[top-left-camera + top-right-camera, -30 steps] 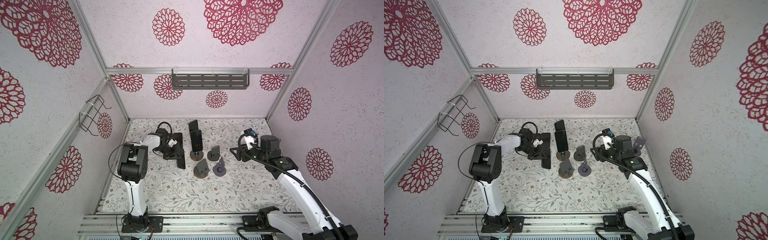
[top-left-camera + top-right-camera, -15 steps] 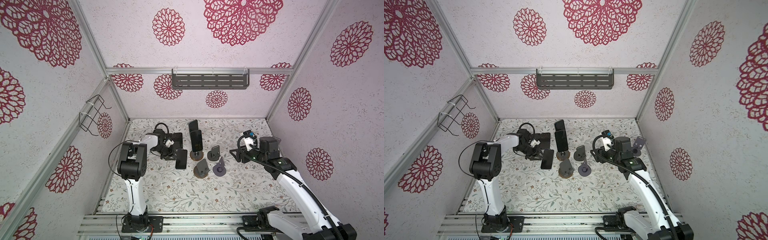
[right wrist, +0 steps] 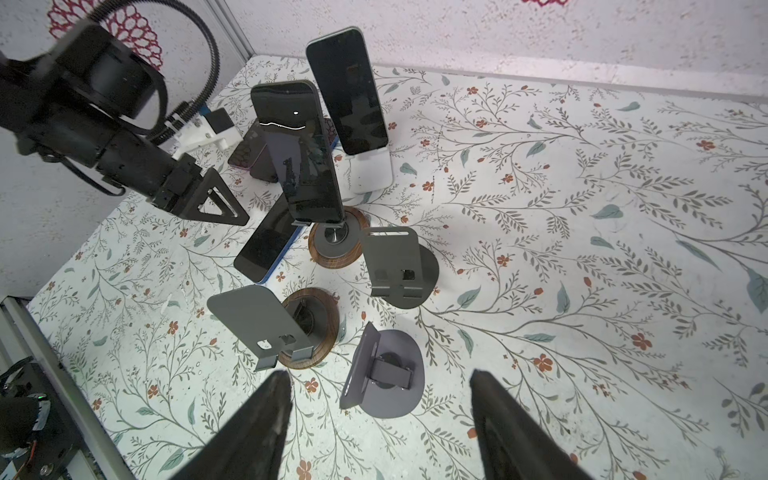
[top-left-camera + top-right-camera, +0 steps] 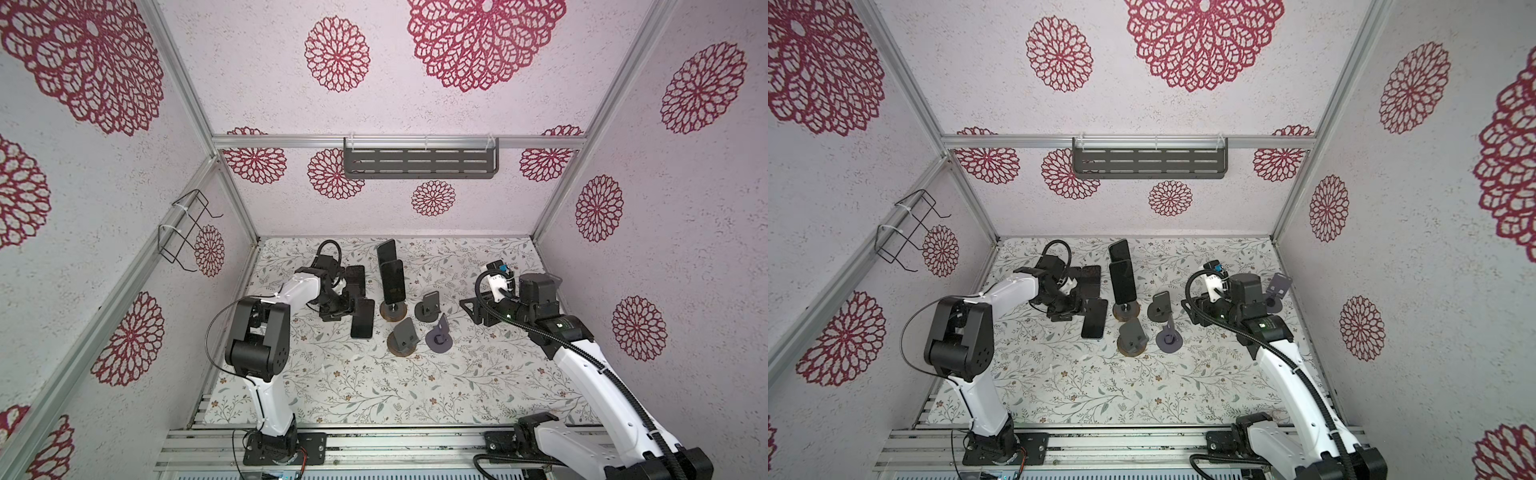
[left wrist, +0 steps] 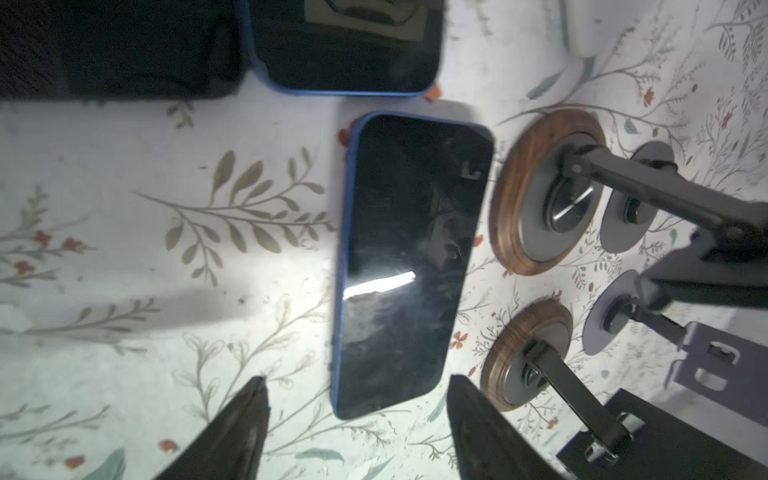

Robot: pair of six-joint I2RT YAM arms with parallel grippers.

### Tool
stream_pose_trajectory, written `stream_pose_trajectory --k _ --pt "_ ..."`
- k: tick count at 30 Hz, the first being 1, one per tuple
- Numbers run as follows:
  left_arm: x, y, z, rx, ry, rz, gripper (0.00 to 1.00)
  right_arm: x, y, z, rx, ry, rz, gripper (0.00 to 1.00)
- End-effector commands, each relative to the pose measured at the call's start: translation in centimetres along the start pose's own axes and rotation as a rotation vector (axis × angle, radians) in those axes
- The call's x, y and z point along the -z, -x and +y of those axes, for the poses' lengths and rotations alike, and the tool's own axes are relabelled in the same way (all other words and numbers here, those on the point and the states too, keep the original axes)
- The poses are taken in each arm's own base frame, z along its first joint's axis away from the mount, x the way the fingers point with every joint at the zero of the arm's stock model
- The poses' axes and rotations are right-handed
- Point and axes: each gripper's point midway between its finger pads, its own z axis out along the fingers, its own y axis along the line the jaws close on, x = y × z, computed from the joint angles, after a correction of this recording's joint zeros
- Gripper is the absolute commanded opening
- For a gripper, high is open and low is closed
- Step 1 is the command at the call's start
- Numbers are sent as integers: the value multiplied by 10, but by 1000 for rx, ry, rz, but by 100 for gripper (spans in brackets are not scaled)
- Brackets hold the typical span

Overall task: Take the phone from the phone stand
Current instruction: 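Lower the blue-edged phone flat onto the table beside the other phones with the left gripper, then open the left gripper to release the blue-edged phone on the table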

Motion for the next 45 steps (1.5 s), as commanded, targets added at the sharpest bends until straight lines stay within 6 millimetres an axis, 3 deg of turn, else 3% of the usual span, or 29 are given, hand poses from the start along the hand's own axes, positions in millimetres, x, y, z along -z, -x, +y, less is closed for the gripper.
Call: stream_pose_trajectory --k 1,5,11,23,37,45 --pt "-1 2 -3 13 157 -110 87 2 7 -4 1 -22 -28 71" --pt "-7 -4 -13 2 218 -153 91 3 6 -5 -2 -30 -24 71" --pt "-17 -10 -11 -37 311 -154 93 5 7 -5 -2 -37 -30 71" --pt "-49 -21 -21 -69 297 -126 93 3 8 -7 -5 -44 -35 72" --pt "-50 -29 2 -6 405 -119 64 1 11 -9 -2 -50 -40 72" --pt "-40 -28 14 37 415 -130 62 -1 11 -8 -5 -44 -38 72"
